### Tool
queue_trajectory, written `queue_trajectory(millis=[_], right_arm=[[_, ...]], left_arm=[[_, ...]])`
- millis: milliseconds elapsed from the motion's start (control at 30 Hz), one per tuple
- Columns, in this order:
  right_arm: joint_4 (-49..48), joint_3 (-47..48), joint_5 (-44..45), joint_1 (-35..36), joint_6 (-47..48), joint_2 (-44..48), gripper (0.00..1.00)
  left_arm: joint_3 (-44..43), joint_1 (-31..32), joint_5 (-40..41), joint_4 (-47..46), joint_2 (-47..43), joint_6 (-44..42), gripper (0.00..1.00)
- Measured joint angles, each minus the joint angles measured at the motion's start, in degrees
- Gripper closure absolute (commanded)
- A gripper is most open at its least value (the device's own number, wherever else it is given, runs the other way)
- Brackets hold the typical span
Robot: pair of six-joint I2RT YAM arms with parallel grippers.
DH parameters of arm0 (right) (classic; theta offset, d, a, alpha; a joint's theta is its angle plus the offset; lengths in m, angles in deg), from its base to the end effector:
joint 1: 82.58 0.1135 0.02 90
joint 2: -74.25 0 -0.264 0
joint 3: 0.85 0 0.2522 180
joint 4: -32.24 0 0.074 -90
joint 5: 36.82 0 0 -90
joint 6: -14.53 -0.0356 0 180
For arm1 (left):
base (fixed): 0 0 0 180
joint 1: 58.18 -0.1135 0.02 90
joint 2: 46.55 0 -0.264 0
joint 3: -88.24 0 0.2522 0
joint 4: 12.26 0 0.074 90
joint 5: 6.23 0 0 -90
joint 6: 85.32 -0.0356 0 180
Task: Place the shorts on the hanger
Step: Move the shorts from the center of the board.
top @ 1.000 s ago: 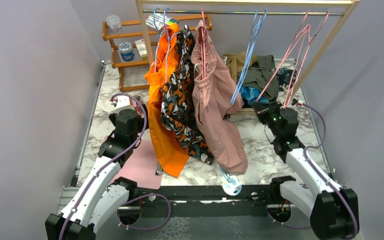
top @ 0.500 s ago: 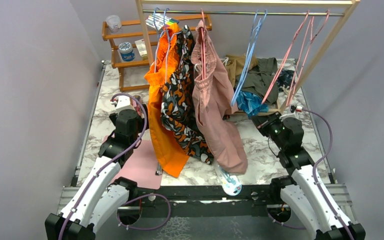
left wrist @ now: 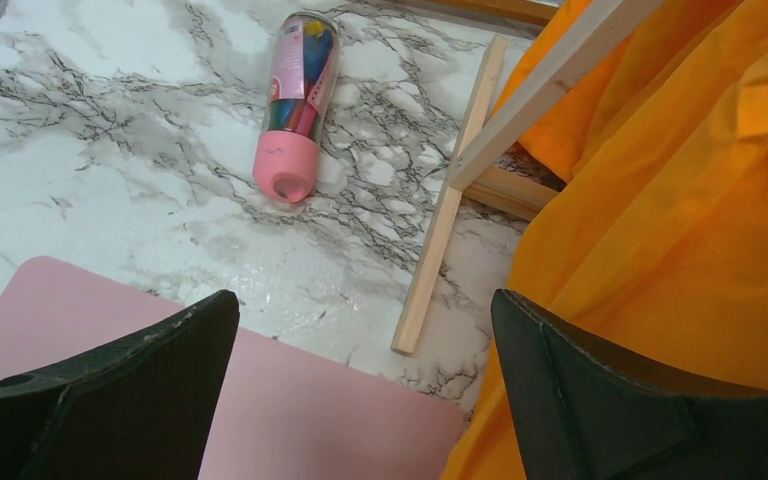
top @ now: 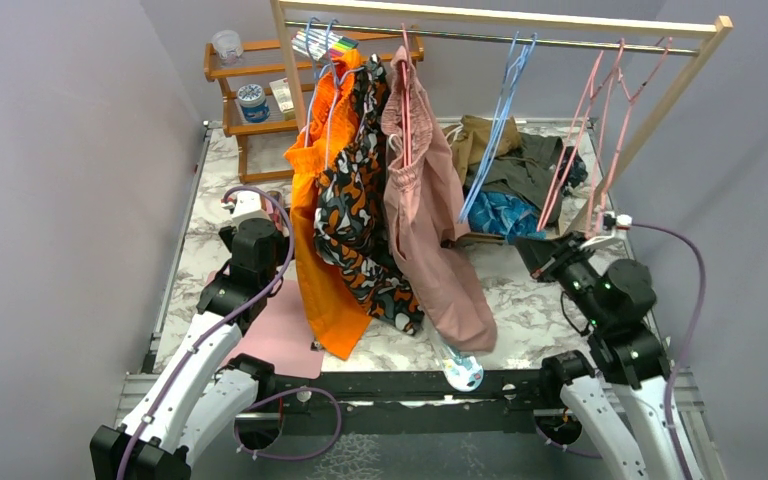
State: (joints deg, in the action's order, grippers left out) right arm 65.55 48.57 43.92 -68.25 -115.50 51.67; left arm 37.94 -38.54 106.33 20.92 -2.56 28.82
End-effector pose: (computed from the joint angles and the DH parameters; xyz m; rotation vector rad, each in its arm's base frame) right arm 0.1049 0.0327 0.3164 0.2658 1.7344 0.8400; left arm 0.1704 -0.0463 0.2763 -0.3214 1.9765 -0.0874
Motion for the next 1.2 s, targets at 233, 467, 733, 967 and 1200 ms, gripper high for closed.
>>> queue_trajectory(millis=[233, 467, 733, 967, 1200], right_arm=[[1.1, 6.5, -1.0, 1.0, 6.9, 2.7, 0.99], [1.0, 4.7, -2.0, 1.5, 8.8, 2.5, 0.99], [1.1, 0.8, -3.4, 1.9, 9.3, 3.2, 0.99], [1.1, -0.1, -3.5, 3.1, 9.7, 3.2, 0.99], [1.1, -0.1, -3.5, 5.4, 10.4, 1.5, 0.99]], left_arm=[[0.0, 0.0, 0.0, 0.0, 0.1, 0.0, 0.01], [0.0, 0.0, 0.0, 0.0, 0.1, 0.0, 0.01], [-0.2, 0.0, 4.1, 1.9, -0.8, 0.8, 0.01], [-8.0, 0.0, 13.6, 9.1, -1.8, 0.8, 0.01], [-24.1, 0.0, 18.3, 8.5, -1.0, -5.5, 0.01]])
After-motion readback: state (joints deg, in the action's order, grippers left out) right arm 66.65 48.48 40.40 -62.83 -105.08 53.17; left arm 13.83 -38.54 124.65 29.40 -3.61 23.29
